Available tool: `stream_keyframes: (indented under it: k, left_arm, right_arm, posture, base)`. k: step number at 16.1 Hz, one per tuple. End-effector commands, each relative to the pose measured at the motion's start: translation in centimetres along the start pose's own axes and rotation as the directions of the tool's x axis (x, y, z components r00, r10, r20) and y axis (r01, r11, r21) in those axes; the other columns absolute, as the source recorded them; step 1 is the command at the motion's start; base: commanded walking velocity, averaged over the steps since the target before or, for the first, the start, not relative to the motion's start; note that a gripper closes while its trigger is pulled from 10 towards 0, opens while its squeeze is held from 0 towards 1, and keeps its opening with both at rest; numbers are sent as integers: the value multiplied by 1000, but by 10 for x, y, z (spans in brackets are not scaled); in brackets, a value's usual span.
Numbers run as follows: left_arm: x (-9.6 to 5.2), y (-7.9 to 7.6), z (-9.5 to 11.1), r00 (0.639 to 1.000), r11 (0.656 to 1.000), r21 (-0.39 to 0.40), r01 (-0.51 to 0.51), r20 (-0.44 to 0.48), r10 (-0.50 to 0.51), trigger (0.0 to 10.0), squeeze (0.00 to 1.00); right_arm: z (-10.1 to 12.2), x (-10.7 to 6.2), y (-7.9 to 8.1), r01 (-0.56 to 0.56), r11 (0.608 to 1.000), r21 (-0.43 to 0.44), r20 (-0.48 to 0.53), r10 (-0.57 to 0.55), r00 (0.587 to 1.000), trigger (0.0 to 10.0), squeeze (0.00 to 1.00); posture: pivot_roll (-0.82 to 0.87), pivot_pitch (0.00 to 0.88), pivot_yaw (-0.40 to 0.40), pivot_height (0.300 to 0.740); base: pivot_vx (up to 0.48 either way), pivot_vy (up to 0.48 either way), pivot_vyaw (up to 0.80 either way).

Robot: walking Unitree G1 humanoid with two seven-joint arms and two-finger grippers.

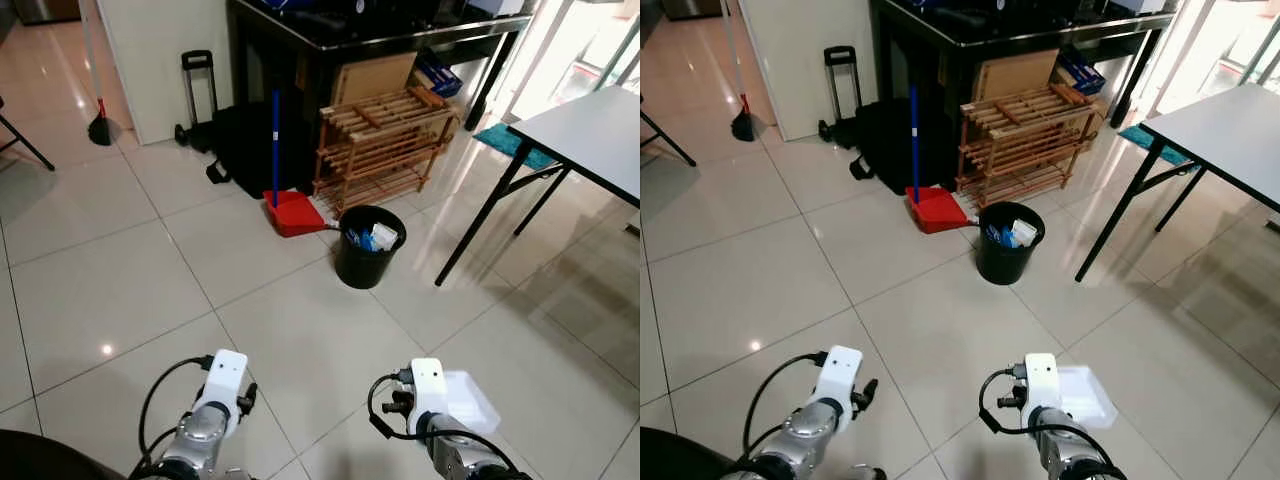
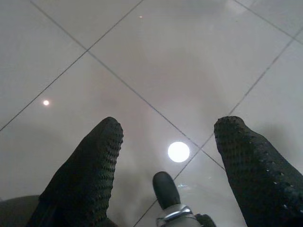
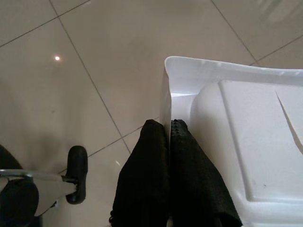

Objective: Picking trash to rubbish bin

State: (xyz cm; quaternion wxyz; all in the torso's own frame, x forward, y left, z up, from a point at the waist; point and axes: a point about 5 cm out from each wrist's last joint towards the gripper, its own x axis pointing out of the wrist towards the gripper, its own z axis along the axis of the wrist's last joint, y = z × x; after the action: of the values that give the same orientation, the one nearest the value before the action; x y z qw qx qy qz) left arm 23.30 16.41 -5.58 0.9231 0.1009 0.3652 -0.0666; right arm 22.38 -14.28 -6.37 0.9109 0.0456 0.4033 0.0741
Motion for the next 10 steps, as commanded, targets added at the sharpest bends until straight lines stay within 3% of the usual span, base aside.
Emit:
stream_keyframes:
  k: [1,10]
  left_arm:
    - [0,-8,-1,999,999,34,33,-12,-33,10000,0]
    - [1,-10,-1,999,997,62,43,-19,-42,10000,0]
  right_arm:
    - [2,0,-3,-7,1000,-22,4,8,1000,10000,0]
    - [3,0,1,-32,999,-42,-1,32,999,10000,0]
  posture:
    - [-23,54,-94,740]
    - [-18,50,-93,740]
  base:
    - [349,0,0]
    - [328,0,0]
